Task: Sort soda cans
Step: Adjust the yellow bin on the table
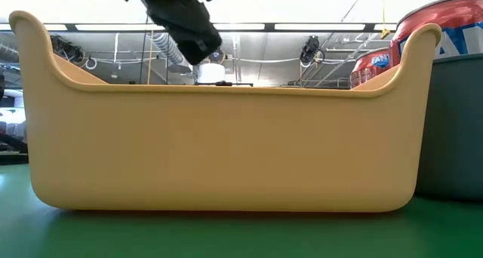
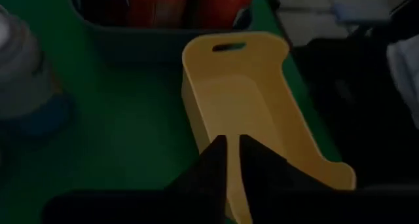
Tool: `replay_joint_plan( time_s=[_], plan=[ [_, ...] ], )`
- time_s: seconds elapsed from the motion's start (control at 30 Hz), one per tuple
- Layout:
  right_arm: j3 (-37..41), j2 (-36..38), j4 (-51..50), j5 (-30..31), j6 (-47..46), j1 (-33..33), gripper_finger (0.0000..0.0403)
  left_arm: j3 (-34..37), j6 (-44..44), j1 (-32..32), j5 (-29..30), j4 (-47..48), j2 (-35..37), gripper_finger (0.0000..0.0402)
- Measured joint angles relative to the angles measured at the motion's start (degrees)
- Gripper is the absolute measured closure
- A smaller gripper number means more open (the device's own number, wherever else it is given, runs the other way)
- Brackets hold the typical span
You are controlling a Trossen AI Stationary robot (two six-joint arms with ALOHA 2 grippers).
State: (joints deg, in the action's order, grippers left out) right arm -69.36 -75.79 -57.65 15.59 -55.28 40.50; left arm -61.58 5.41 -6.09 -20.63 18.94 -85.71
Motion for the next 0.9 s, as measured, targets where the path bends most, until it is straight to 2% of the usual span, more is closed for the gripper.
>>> replay_joint_plan(
  time_s=[0.23,0.5,0.73,0.9],
  plan=[
    [0.01,-0.02,-0.12,-0.02,3.41,1.29,0.0366,-9.57,2.69,-1.24,3.04,4.82,-9.00,0.0268],
    [0.00,-0.02,-0.66,-0.07,5.78,2.80,0.0366,-15.24,3.66,-1.37,0.16,7.60,-17.49,0.0195],
    [0.00,-0.02,-1.14,-0.20,5.96,3.75,0.0366,-19.10,3.86,-2.06,0.54,10.96,-23.38,0.0174],
    [0.00,-0.02,-1.16,-0.20,5.96,3.75,0.0366,-19.60,5.56,-2.01,5.20,12.26,-25.30,0.0184]
  ],
)
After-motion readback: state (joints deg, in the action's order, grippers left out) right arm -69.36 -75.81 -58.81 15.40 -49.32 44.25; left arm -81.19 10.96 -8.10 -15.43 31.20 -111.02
